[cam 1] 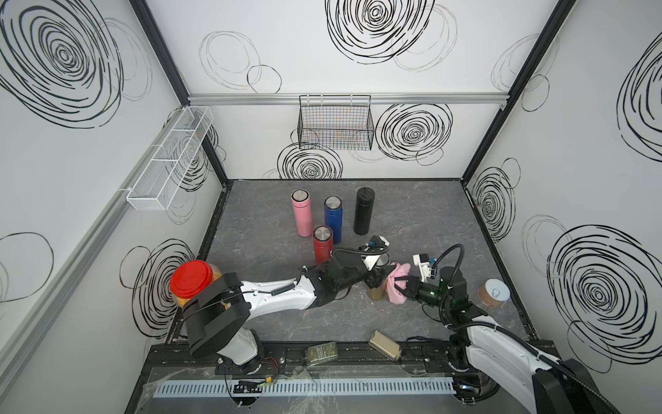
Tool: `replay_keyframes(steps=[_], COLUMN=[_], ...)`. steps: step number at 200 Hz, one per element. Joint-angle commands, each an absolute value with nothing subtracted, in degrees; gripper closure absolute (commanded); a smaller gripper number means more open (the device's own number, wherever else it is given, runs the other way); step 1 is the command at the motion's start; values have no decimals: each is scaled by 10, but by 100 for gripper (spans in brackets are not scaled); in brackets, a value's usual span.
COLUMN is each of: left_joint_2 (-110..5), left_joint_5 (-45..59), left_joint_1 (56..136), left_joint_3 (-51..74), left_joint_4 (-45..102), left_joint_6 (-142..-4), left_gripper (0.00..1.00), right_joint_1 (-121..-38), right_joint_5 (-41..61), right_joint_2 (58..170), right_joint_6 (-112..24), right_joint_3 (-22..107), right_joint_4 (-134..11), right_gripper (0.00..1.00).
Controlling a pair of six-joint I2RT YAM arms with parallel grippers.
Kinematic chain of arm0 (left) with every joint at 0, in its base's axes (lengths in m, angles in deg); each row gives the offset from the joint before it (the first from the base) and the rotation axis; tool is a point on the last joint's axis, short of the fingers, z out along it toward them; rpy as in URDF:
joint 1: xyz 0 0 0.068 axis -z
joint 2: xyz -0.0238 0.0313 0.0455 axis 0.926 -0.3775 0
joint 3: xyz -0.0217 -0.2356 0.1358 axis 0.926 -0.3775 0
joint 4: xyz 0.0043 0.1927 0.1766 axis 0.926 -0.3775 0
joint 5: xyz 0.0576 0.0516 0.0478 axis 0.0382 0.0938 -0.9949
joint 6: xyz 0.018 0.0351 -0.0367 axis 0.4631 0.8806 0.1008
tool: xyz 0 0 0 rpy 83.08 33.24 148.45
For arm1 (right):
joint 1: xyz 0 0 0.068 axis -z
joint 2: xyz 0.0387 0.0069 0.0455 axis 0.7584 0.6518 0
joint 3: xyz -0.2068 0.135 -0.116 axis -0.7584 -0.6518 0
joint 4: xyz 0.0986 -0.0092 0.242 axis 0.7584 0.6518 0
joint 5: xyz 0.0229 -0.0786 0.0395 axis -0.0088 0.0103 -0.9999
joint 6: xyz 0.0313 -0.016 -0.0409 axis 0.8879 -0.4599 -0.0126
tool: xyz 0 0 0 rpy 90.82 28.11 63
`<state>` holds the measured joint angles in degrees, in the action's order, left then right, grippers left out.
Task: Wipe the surface of the thermos
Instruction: Wipe the dirt from the surface of the thermos.
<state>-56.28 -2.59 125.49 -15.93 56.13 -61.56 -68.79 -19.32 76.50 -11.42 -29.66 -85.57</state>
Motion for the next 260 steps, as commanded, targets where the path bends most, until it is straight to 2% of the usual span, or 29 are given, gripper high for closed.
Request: replay_keyframes(steps=[1, 32, 63, 101, 121, 155, 180, 197, 232, 260], left_joint_2=[-573, -585, -584, -584, -585, -582, -578, -575, -562, -560], left_joint_5=[46, 39, 30, 17, 3, -25, -37, -43, -48, -54], left_joint_1=[1258, 1266, 1270, 1273, 1275, 1281, 1285, 1285, 1286, 1287], left_joint_3=[-167, -170, -184, -189, -186, -190, -196, -199, -209, -205], left_joint_4=[593, 601, 623, 625, 616, 616, 623, 624, 628, 621], left_joint_6=[-559, -561, -567, -566, -564, -565, -564, -564, -563, -563], left_gripper=[100, 100, 100, 100, 100, 100, 100, 100, 100, 100], right_joint_1=[-686, -686, -705, -772, -785, -779, -771, -767, -772, -779], right_joint_5=[-295, -305, -294, -226, -188, -168, -98, -60, -25, -56], right_joint_2=[782, 793, 855, 952, 960, 863, 747, 682, 598, 601], right_joint_6=[-111, -106, -113, -175, -178, -164, -194, -201, -187, -162], right_joint_3=[-260, -190, -171, -179, -193, -196, -130, -92, -80, -77], right_joint_4=[-925, -953, -978, -911, -896, -867, -721, -675, -710, -751], right_gripper=[100, 100, 100, 100, 100, 100, 100, 100, 100, 100])
